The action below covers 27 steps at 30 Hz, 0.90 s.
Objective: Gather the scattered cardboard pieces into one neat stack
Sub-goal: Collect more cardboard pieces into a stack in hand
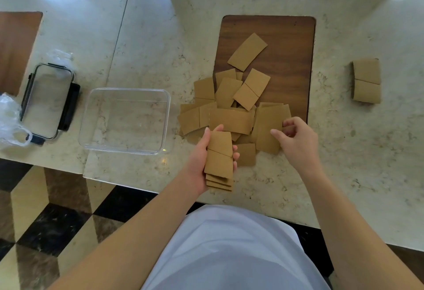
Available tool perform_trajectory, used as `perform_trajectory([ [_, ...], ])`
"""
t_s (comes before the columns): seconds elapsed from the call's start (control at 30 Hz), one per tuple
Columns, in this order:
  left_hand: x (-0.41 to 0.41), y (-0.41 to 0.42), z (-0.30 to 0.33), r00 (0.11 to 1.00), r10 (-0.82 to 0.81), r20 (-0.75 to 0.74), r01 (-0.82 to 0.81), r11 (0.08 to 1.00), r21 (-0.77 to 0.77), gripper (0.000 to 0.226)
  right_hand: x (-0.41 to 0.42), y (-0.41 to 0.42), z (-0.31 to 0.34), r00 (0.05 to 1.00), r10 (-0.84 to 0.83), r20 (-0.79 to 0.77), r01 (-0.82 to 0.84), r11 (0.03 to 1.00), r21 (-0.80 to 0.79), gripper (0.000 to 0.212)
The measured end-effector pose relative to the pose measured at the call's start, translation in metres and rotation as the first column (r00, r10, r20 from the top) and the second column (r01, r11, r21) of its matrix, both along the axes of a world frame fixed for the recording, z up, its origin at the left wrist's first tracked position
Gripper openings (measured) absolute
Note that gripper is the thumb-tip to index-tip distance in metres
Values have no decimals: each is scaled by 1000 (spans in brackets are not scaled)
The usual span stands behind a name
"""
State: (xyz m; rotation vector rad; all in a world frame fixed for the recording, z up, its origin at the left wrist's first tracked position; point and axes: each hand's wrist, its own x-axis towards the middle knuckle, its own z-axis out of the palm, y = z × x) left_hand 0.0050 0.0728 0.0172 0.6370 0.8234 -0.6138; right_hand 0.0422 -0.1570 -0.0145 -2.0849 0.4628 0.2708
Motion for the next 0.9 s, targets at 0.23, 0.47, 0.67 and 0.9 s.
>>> perform_trajectory([
  [0.23,-1,5,11,1000,9,4,-8,989,-147,47,-17,-1,15,995,-31,90,22,994,103,12],
  [0.47,-10,-1,16,998,-53,15,55,983,-178,62,-35,14,53,816,282,505,-345,938,33,22],
  [0.67,-7,-4,17,989,-137,58,137,991,4,58,-60,35,45,599,544,588,-483,831,-278,11],
  [0.9,-8,-9,11,986,-164,12,163,984,74,50,-65,47,55,601,674,430,-579,738,-347,24],
])
